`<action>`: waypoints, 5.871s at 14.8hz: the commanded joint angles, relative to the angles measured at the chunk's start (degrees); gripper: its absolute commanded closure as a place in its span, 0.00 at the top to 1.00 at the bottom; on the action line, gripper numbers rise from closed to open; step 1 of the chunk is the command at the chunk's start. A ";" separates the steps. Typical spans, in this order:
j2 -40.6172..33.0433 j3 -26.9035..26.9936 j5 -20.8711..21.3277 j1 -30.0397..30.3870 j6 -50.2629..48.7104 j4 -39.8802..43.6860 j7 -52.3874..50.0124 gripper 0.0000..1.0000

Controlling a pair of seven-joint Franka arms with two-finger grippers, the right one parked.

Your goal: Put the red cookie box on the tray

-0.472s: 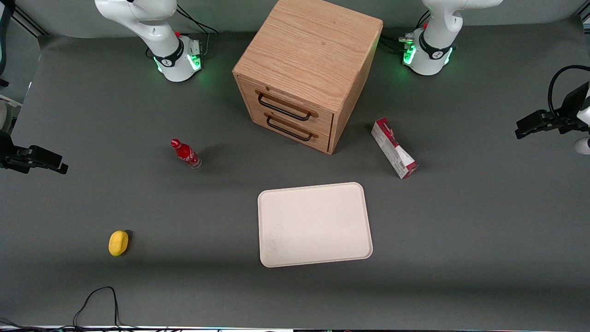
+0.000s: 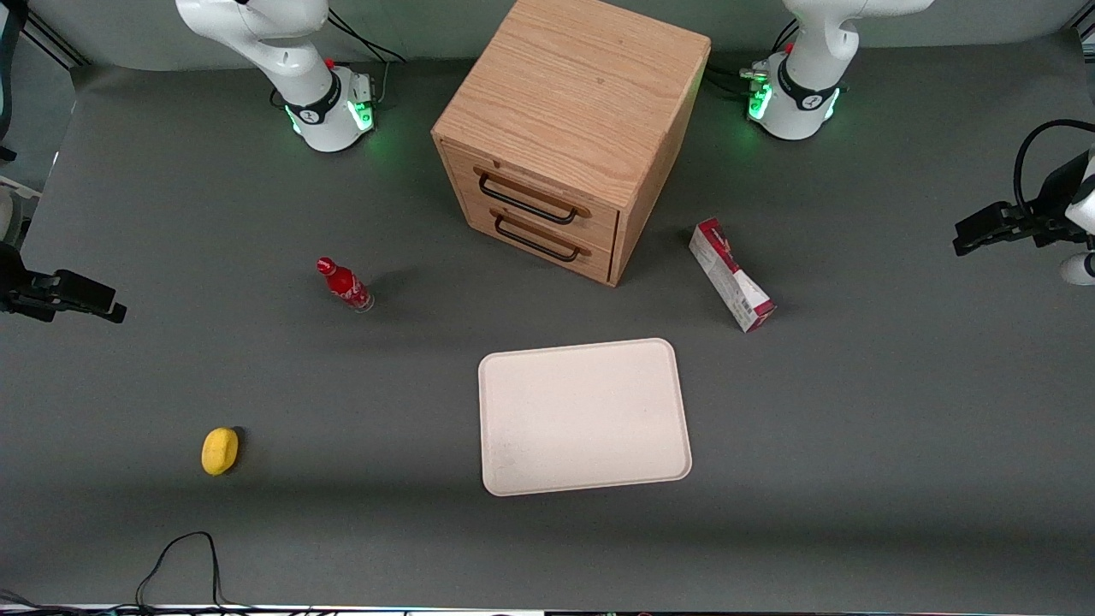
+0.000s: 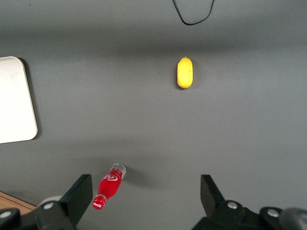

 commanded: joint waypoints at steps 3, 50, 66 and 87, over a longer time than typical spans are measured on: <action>0.76 0.67 0.47 -0.83 -2.70 2.09 0.65 1.00; 8.32 -16.82 -7.09 -6.10 50.56 -45.11 -43.82 0.96; 5.78 -16.82 -6.65 -6.54 47.86 -44.41 -43.82 0.00; 7.00 -8.47 -4.01 -5.13 -16.23 15.53 -24.40 0.00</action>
